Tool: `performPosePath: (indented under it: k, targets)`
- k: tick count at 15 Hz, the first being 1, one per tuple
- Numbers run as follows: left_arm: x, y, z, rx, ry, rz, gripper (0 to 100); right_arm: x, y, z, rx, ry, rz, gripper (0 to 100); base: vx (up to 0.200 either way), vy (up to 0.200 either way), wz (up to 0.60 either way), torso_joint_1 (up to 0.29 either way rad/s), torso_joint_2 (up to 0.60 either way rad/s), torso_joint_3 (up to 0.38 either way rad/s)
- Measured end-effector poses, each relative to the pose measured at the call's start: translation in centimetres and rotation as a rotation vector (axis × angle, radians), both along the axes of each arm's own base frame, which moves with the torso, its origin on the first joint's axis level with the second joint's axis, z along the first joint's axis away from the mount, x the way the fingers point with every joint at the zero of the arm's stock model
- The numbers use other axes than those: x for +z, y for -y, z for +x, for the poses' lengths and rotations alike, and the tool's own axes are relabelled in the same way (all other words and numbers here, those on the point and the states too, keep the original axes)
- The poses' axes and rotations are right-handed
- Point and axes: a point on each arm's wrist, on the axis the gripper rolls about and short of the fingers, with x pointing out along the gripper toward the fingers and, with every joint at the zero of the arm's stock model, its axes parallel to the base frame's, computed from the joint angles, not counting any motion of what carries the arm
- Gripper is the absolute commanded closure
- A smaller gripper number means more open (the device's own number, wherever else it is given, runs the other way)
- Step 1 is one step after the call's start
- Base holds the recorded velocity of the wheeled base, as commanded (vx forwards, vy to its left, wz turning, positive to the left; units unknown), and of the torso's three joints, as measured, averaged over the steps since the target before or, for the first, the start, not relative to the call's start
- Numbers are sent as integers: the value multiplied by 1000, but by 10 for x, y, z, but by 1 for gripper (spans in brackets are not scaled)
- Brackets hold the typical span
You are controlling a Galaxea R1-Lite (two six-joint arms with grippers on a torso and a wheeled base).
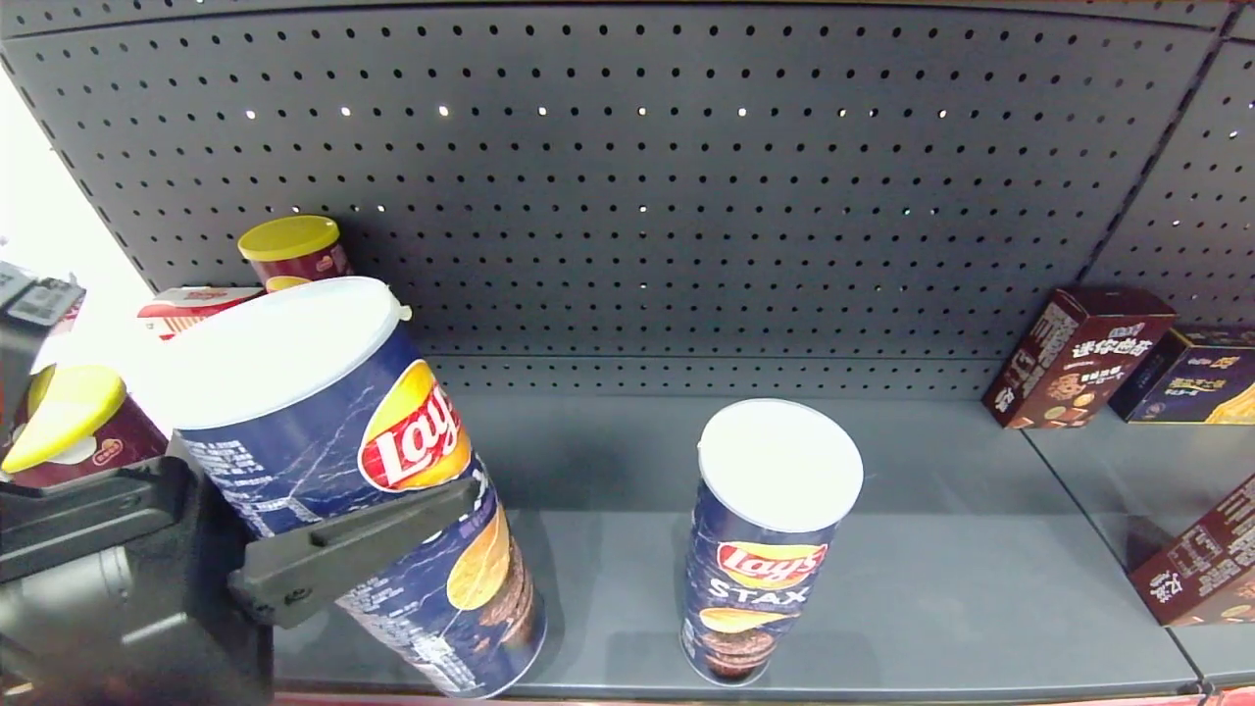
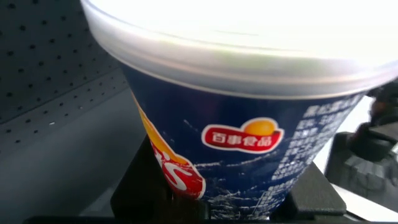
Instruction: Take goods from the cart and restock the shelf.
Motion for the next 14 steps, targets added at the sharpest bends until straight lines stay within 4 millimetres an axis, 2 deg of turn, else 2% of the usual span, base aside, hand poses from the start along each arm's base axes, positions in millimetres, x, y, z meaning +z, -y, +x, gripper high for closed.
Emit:
performPosePath:
  k: [3, 6, 9, 13, 14]
  targets:
    - [8, 14, 8, -25, 9, -5, 100, 0, 0, 0, 0, -1, 0, 0, 0, 0, 0, 0, 0, 0]
    - [13, 23, 25, 93, 2, -4, 100, 0, 0, 0, 0, 0, 0, 0, 0, 0, 0, 0, 0, 0]
    - [9, 34, 45, 142, -15, 16, 100, 0, 0, 0, 0, 0, 0, 0, 0, 0, 0, 0, 0, 0]
    - [19, 55, 78, 199, 18, -1, 100, 0, 0, 0, -1, 0, 0, 0, 0, 0, 0, 0, 0, 0]
    - [15, 59, 83, 202, 3, 20, 100, 0, 0, 0, -1, 1, 0, 0, 0, 0, 0, 0, 0, 0]
